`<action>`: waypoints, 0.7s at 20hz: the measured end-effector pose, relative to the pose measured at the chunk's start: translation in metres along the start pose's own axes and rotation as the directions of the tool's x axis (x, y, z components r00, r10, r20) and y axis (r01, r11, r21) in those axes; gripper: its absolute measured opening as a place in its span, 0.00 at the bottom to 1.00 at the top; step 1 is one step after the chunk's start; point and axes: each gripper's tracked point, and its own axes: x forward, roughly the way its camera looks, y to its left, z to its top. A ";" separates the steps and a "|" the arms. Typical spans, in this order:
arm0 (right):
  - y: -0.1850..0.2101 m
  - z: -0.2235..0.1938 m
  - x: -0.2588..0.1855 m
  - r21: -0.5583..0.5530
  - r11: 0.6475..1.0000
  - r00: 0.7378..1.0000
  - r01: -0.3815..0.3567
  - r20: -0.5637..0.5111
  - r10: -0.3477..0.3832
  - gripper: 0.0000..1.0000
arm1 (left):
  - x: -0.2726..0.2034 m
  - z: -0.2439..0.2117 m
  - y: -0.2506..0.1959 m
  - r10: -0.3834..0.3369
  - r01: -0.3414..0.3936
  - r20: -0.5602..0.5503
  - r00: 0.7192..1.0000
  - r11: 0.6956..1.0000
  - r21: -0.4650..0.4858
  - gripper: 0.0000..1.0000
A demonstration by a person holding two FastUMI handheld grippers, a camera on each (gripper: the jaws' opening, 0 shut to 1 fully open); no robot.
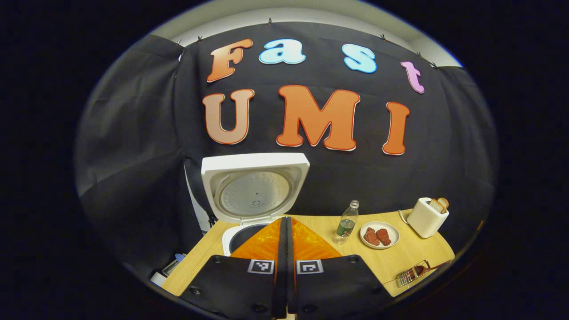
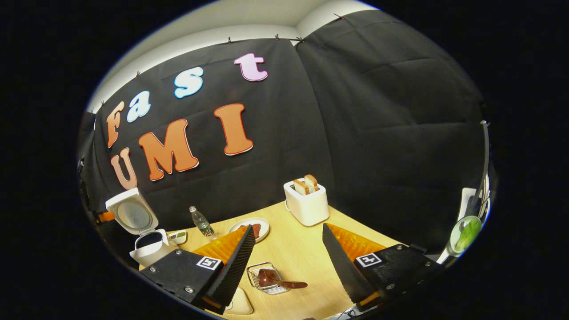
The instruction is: Close the left gripper, press the button to open the rice cooker; take a wooden spoon from the chopstick holder with the right hand, scoop a spoonful of rice and pour it into the rice cooker, then put the wooden spoon back into the chopstick holder.
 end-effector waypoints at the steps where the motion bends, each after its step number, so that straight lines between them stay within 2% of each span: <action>1: -0.003 -0.009 -0.001 0.017 1.000 1.000 0.001 -0.012 -0.001 0.94 | -0.008 0.007 0.001 0.002 -0.002 0.009 1.000 1.000 -0.011 0.05; 4: -0.008 -0.030 -0.003 0.076 0.997 1.000 0.002 -0.031 0.000 0.95 | -0.031 0.022 0.012 0.025 -0.024 0.035 0.999 0.999 -0.039 0.05; 9: -0.017 -0.065 -0.004 0.119 0.993 0.997 0.015 -0.070 -0.007 0.95 | -0.067 0.048 0.038 0.109 -0.103 0.090 0.990 0.992 -0.067 0.05; 11: -0.018 -0.080 -0.003 0.144 0.989 0.996 0.019 -0.091 -0.006 0.95 | -0.077 0.049 0.048 0.136 -0.130 0.097 0.986 0.989 -0.068 0.08; 13: -0.013 -0.094 -0.001 0.151 0.988 0.993 0.018 -0.116 0.000 0.94 | -0.086 0.051 0.054 0.143 -0.136 0.103 0.984 0.989 -0.065 0.54; 14: -0.008 -0.102 0.000 0.149 0.989 0.991 0.012 -0.133 0.008 0.95 | -0.090 0.051 0.058 0.150 -0.144 0.105 0.983 0.988 -0.063 0.48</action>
